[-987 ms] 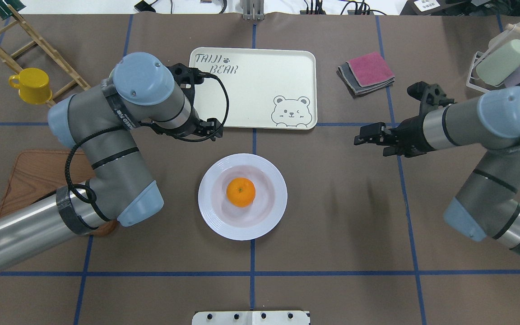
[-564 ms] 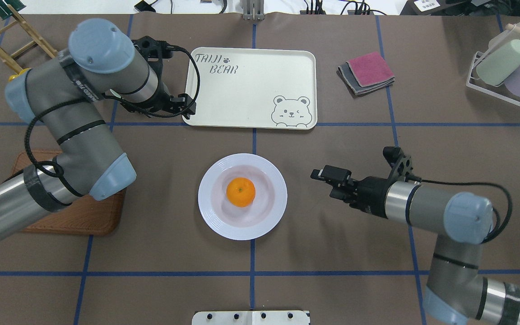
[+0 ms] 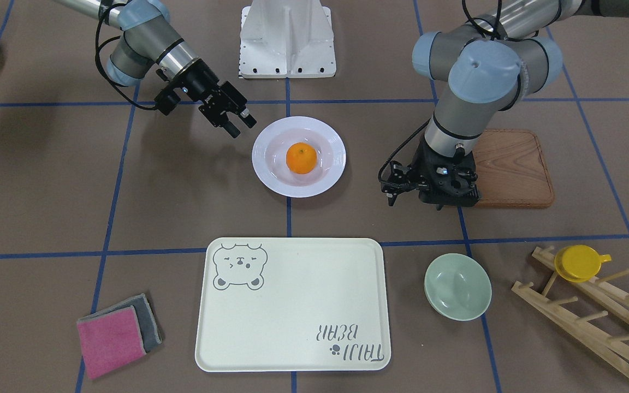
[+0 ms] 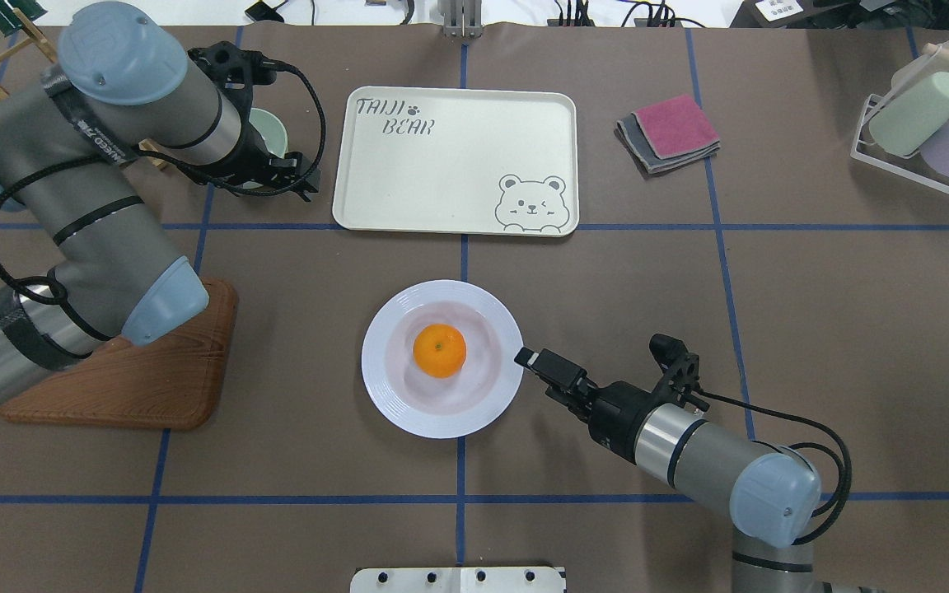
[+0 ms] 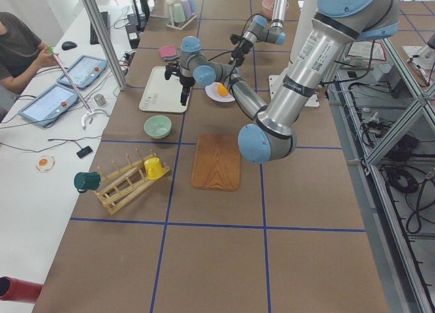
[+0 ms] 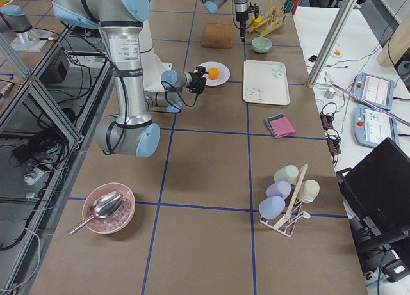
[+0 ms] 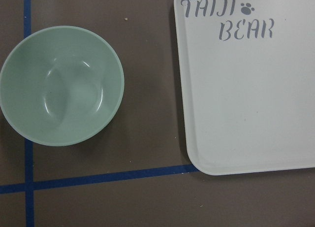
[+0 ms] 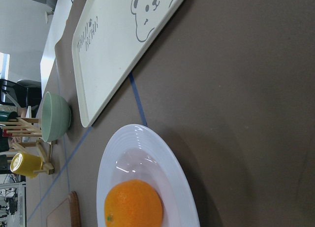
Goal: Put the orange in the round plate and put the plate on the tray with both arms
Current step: 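Grip the rim of the white plate nearest the right gripper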
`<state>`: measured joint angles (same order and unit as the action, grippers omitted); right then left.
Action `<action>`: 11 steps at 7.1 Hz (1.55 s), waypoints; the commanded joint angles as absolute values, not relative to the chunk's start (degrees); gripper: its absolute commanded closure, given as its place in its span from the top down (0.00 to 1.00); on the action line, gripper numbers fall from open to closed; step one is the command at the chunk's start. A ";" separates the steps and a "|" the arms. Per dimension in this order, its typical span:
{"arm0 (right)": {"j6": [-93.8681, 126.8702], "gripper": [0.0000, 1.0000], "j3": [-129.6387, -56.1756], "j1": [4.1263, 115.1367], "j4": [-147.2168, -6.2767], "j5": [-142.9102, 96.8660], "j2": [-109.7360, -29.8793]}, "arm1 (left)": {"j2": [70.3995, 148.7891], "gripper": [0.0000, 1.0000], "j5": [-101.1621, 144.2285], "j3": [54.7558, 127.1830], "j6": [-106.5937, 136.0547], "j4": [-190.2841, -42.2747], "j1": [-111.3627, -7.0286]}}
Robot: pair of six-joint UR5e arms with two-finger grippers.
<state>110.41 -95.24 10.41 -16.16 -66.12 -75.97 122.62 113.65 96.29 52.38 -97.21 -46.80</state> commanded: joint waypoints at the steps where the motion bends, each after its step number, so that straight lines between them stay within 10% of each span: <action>1: 115.22 0.97 -90.30 9.49 -16.17 -58.99 -70.43 | 122.61 1.00 113.64 96.42 52.29 -97.21 -47.11; 11: 115.39 0.90 -88.96 8.88 -16.26 -59.24 -73.05 | 122.43 1.00 113.64 96.85 53.09 -97.12 -47.11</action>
<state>114.86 -90.28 9.22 -16.20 -59.34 -73.79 122.42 113.64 96.59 52.93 -97.12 -47.17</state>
